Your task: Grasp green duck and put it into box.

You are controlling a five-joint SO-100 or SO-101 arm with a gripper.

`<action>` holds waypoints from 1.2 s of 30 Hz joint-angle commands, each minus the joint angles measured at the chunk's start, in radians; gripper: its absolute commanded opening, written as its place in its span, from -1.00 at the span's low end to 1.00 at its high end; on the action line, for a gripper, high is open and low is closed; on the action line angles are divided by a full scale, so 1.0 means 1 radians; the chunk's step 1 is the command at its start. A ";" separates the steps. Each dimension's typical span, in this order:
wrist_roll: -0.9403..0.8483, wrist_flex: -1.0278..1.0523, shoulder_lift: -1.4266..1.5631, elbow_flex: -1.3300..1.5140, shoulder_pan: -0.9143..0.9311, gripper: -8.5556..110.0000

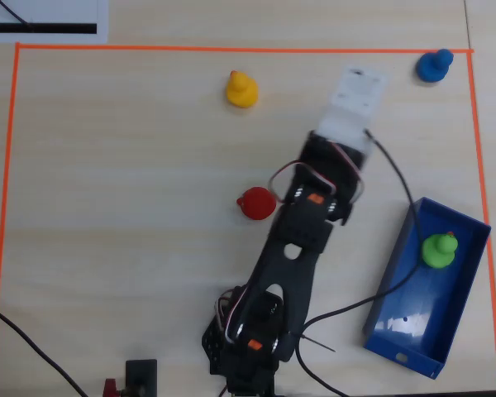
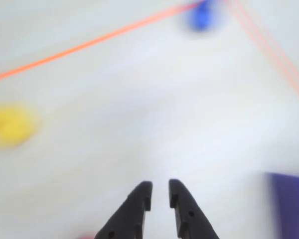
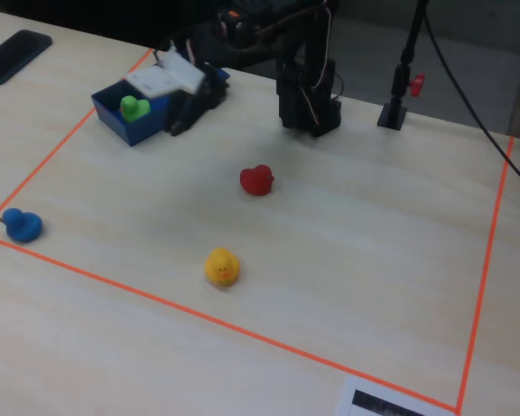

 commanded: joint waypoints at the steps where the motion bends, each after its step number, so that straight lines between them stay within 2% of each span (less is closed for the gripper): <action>1: 0.012 0.114 0.270 0.189 -0.310 -0.85; 7: 0.006 0.308 0.620 0.571 -0.491 -0.85; 16: -0.037 0.522 1.072 0.922 -0.454 -0.85; 23: -0.041 0.535 1.197 1.054 -0.437 -0.85; 36: 0.003 0.545 1.198 1.127 -0.480 -0.85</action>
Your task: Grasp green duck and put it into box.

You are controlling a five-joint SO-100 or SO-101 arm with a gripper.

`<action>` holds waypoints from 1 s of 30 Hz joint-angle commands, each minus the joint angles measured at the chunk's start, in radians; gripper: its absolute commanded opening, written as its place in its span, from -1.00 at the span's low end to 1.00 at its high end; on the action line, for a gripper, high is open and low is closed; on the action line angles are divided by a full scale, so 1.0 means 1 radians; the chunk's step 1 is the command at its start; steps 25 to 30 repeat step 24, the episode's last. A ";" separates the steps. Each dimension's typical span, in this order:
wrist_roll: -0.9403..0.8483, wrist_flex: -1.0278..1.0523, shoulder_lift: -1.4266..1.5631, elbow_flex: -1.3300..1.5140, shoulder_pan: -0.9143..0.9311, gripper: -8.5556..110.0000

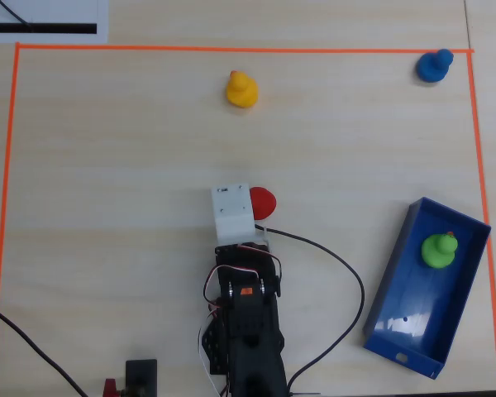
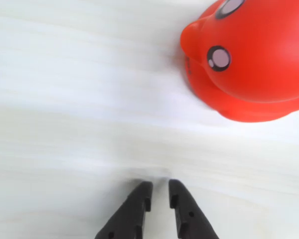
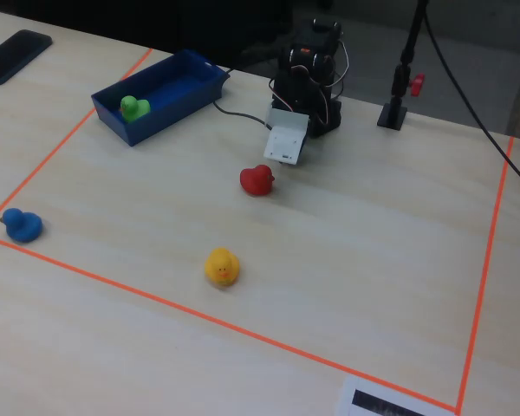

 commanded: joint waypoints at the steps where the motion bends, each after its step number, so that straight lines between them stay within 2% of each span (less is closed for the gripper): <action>1: 0.008 0.025 -0.005 0.008 -0.021 -0.85; 10: 0.008 0.025 -0.005 0.008 -0.020 -0.79; 30: 0.008 0.025 -0.005 0.008 -0.020 -0.78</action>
